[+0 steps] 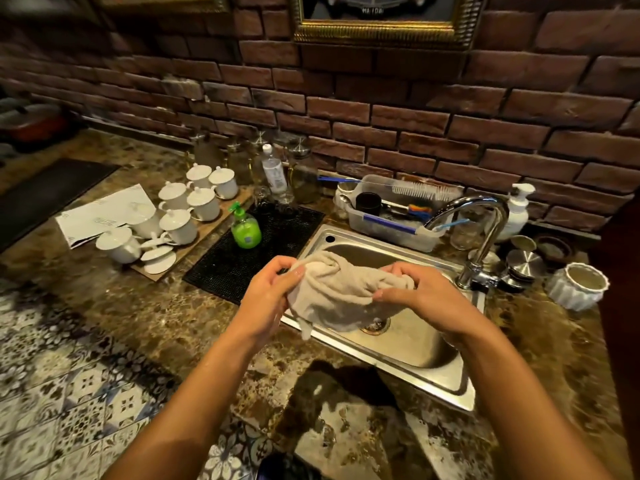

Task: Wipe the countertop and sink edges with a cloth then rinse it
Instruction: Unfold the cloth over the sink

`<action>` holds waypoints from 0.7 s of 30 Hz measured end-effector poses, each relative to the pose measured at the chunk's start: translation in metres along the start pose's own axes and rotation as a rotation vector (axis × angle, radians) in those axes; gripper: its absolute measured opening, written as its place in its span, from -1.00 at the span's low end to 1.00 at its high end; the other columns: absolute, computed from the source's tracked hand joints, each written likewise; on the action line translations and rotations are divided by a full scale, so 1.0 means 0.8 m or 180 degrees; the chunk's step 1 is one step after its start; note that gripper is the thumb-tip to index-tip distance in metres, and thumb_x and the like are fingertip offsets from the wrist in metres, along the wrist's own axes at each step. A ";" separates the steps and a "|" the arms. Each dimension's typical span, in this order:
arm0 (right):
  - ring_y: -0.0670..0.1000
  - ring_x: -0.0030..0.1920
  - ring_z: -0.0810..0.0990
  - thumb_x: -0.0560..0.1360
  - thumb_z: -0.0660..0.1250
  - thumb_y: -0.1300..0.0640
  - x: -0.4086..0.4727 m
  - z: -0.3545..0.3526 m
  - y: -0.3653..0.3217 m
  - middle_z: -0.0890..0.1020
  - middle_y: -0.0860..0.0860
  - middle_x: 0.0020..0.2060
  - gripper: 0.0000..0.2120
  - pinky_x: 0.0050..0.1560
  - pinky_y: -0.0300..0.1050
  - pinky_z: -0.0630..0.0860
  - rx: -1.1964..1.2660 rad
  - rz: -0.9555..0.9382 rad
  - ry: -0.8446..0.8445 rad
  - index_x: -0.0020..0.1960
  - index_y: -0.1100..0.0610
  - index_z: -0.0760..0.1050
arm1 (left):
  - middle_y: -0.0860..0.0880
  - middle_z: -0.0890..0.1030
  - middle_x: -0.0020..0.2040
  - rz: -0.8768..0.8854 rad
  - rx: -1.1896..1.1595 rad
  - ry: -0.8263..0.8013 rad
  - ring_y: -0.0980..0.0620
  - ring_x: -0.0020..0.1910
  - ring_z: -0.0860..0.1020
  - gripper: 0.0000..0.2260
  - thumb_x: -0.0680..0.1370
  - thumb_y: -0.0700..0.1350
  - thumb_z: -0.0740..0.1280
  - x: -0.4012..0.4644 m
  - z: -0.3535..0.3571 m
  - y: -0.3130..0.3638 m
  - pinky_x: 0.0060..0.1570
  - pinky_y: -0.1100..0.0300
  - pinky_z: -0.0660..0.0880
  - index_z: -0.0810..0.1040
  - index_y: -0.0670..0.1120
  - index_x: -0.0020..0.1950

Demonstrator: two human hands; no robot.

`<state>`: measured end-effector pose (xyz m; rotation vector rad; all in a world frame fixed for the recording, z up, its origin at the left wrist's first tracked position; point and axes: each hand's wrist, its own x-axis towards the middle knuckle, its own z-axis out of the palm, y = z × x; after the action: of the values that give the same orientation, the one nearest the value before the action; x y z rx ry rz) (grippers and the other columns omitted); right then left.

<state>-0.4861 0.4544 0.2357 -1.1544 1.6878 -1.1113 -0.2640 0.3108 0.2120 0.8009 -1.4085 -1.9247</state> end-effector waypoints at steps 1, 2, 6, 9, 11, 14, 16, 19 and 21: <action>-0.16 -0.20 0.65 0.48 0.54 0.08 -0.001 0.002 -0.006 0.71 -0.10 -0.20 -0.79 -0.22 -0.27 0.51 -0.0007 -0.0011 -0.0081 -0.27 -0.05 0.57 | -0.01 0.69 -0.17 -0.0052 -0.0164 -0.0047 0.08 -0.22 0.64 -0.86 0.56 -0.13 0.45 -0.001 -0.003 -0.002 -0.24 0.23 0.57 0.54 -0.15 0.03; -0.16 -0.23 0.62 0.48 0.54 0.03 0.015 0.028 -0.020 0.69 -0.08 -0.25 -0.78 -0.23 -0.27 0.48 -0.0116 0.0002 -0.0202 -0.28 -0.01 0.56 | -0.03 0.70 -0.16 -0.0096 -0.0318 -0.0105 0.07 -0.22 0.65 -0.85 0.53 -0.13 0.43 0.002 -0.037 0.003 -0.26 0.24 0.59 0.54 -0.15 0.04; -0.02 -0.07 0.63 0.42 0.45 -0.35 0.035 0.049 -0.035 0.71 0.03 -0.05 -0.56 -0.03 -0.07 0.49 -0.0686 0.0242 -0.0792 -0.02 0.01 0.67 | -0.07 0.70 -0.12 -0.0126 -0.0259 -0.0327 0.06 -0.22 0.66 -0.80 0.50 -0.16 0.40 0.005 -0.058 0.010 -0.27 0.26 0.60 0.52 -0.15 0.09; -0.10 0.17 0.63 0.40 0.39 -0.45 0.054 0.084 -0.042 0.67 -0.14 0.19 -0.40 0.28 -0.06 0.54 -0.0801 0.0369 -0.0970 0.26 -0.09 0.61 | -0.12 0.71 -0.05 -0.0186 -0.0464 -0.0719 0.03 -0.14 0.68 -0.76 0.51 -0.17 0.41 0.012 -0.073 0.025 -0.16 0.22 0.63 0.53 -0.18 0.15; -0.14 0.26 0.60 0.43 0.42 -0.35 0.071 0.123 -0.046 0.64 -0.17 0.28 -0.41 0.33 -0.14 0.51 -0.0652 0.0277 -0.1175 0.37 -0.11 0.55 | -0.15 0.70 -0.03 -0.0280 -0.0521 -0.0925 0.00 -0.10 0.68 -0.72 0.49 -0.12 0.47 0.021 -0.101 0.033 -0.09 0.19 0.63 0.56 -0.17 0.15; -0.12 0.24 0.64 0.49 0.54 -0.01 0.095 0.181 -0.050 0.69 -0.11 0.22 -0.58 0.24 -0.21 0.54 -0.0158 0.0229 -0.1038 0.32 -0.03 0.60 | -0.17 0.70 -0.02 -0.0444 -0.0333 -0.1038 -0.02 -0.10 0.67 -0.77 0.55 -0.14 0.39 0.032 -0.149 0.036 -0.07 0.14 0.63 0.57 -0.17 0.17; -0.14 0.12 0.69 0.46 0.54 0.16 0.106 0.215 -0.053 0.75 -0.10 0.10 -0.67 0.10 -0.26 0.57 0.0387 0.0212 -0.0690 0.21 0.03 0.65 | -0.15 0.70 -0.02 -0.0460 -0.0178 -0.0993 -0.02 -0.09 0.66 -0.81 0.59 -0.12 0.39 0.040 -0.183 0.038 -0.07 0.13 0.62 0.58 -0.15 0.16; -0.11 -0.15 0.67 0.39 0.60 0.17 0.124 0.257 -0.053 0.72 -0.05 -0.17 -0.79 -0.18 -0.30 0.55 0.0915 0.0158 -0.0082 -0.03 0.05 0.65 | -0.09 0.72 -0.05 -0.0431 0.0306 -0.0686 0.00 -0.08 0.66 -0.86 0.63 -0.07 0.38 0.051 -0.231 0.040 -0.06 0.11 0.59 0.63 -0.12 0.10; -0.07 -0.29 0.60 0.36 0.60 0.15 0.136 0.282 -0.053 0.63 0.02 -0.30 -0.79 -0.34 -0.27 0.50 0.1207 0.0142 0.0376 -0.22 0.02 0.56 | -0.03 0.74 -0.06 -0.0413 0.0883 -0.0435 0.03 -0.08 0.66 -0.87 0.67 -0.04 0.36 0.058 -0.259 0.034 -0.04 0.07 0.56 0.67 -0.05 0.04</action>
<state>-0.2959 0.2917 0.1934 -0.8212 1.4956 -1.4207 -0.1304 0.1465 0.1816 0.9220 -1.7733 -1.9364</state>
